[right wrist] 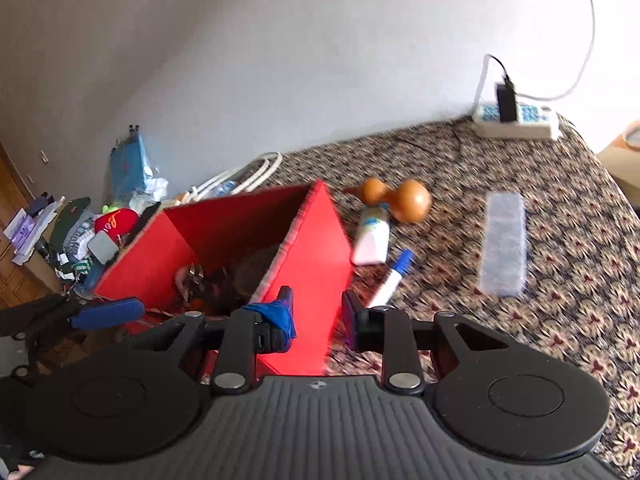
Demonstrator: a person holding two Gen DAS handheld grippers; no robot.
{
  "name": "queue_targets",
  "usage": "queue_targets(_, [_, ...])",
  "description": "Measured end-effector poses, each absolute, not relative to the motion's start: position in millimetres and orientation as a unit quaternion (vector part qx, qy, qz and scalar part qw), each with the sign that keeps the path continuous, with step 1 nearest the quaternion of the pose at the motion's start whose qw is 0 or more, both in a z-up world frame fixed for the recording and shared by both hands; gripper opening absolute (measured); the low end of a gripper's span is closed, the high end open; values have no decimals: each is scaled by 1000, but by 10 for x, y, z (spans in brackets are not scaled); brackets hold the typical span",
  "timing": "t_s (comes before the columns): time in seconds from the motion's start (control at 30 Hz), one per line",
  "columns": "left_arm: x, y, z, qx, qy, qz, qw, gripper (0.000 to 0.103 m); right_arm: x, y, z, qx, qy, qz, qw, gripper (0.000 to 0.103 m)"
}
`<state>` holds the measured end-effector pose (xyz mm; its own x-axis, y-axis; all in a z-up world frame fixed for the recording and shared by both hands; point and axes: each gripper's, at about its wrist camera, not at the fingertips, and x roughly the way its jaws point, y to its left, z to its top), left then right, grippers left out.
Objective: Organize rigid objects
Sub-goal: 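Move the right tool to the clear plastic pencil case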
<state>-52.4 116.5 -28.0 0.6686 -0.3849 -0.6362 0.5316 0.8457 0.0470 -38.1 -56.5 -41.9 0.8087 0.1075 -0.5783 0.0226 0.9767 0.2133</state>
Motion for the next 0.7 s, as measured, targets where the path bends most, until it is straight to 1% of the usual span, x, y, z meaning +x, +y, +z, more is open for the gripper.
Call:
queue_targets(0.2, [-588,748,-527,131,355,-277,883,80,-536,-900,-634,114,349,10,930,9])
queue_targets(0.47, [-500,226,-887,145,399,-276,862,81,-627,-1383,-881,155,395,-1,906,9])
queue_targets(0.7, [-263,-158,-1013,145,396,-258,869,81,-553,-1819,-935,175,405,-20,897,9])
